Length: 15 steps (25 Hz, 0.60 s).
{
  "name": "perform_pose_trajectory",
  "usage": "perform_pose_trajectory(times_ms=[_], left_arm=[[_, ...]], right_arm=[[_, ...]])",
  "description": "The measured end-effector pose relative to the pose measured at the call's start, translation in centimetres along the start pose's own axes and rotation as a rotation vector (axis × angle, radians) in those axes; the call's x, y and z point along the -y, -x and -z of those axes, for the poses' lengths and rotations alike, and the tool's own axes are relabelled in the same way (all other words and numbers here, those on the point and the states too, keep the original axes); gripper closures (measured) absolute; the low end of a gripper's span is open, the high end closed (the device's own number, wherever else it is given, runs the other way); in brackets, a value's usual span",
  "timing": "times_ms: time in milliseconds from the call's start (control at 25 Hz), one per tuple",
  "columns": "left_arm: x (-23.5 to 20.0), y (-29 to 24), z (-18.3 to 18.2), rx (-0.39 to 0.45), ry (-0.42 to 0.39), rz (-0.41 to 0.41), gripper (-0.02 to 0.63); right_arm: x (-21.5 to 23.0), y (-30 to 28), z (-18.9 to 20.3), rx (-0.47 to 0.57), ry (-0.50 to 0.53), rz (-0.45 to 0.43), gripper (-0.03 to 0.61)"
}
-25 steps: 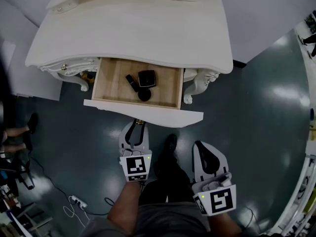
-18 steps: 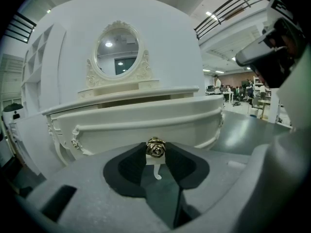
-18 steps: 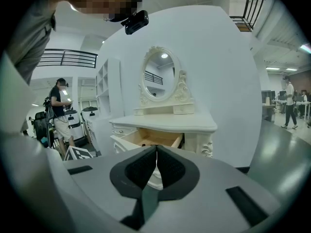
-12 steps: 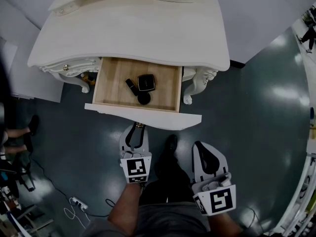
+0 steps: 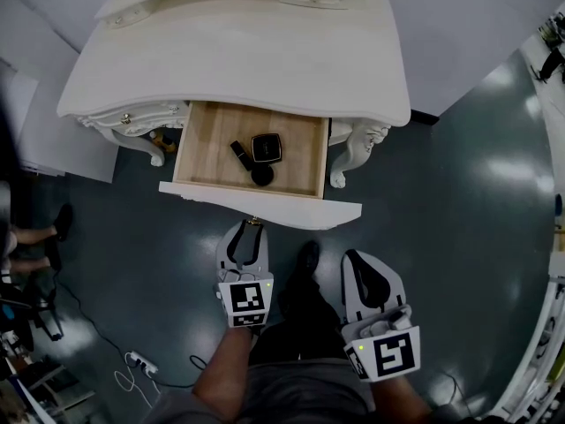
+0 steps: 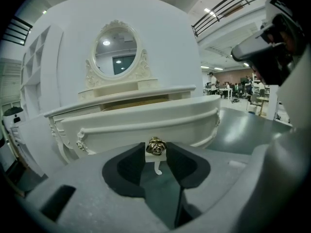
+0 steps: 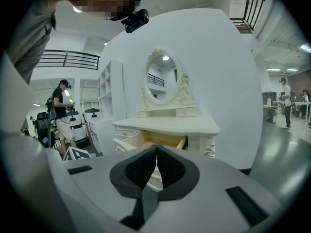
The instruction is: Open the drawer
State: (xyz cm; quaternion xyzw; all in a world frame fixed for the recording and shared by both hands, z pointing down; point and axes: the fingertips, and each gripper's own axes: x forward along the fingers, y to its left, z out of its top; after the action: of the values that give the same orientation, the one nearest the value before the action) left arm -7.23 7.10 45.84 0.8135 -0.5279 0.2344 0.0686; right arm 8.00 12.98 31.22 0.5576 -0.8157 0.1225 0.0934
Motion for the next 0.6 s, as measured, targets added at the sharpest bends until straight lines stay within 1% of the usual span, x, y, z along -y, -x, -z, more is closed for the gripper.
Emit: perform_pose_trajectory(times_ms=[80, 160, 240, 320, 400, 480, 520, 600], left_arm=[[-0.4, 1.4, -0.7, 0.005, 0.020, -0.006, 0.469], [-0.9, 3.2, -2.3, 0.029, 0.057, -0.016, 0.475], [-1.5, 5.2, -5.1, 0.070, 0.086, -0.027, 0.489], [-2.0, 7.3, -8.9, 0.130, 0.104, -0.039, 0.510], [-2.4, 9.4, -13.0, 0.204, 0.098, -0.049, 0.551], [-2.6, 11.5, -16.5, 0.265, 0.065, -0.051, 0.582], [-2.7, 12.7, -17.7, 0.282, 0.055, -0.055, 0.593], [-3.0, 14.7, -19.1, 0.300, 0.069, -0.067, 0.598]], right_arm=[[-0.4, 0.0, -0.8, 0.013, 0.007, -0.009, 0.565], [-1.1, 0.0, -1.9, 0.031, 0.014, -0.019, 0.565], [-1.7, 0.1, -3.5, 0.050, 0.015, -0.027, 0.565], [-2.3, 0.4, -5.5, 0.072, 0.020, -0.034, 0.565], [-2.8, 0.4, -7.7, 0.111, 0.034, -0.044, 0.565], [-3.8, 0.4, -9.6, 0.150, 0.051, -0.052, 0.563], [-4.3, 0.5, -10.2, 0.163, 0.058, -0.055, 0.565], [-5.0, 0.9, -11.1, 0.178, 0.076, -0.057, 0.565]])
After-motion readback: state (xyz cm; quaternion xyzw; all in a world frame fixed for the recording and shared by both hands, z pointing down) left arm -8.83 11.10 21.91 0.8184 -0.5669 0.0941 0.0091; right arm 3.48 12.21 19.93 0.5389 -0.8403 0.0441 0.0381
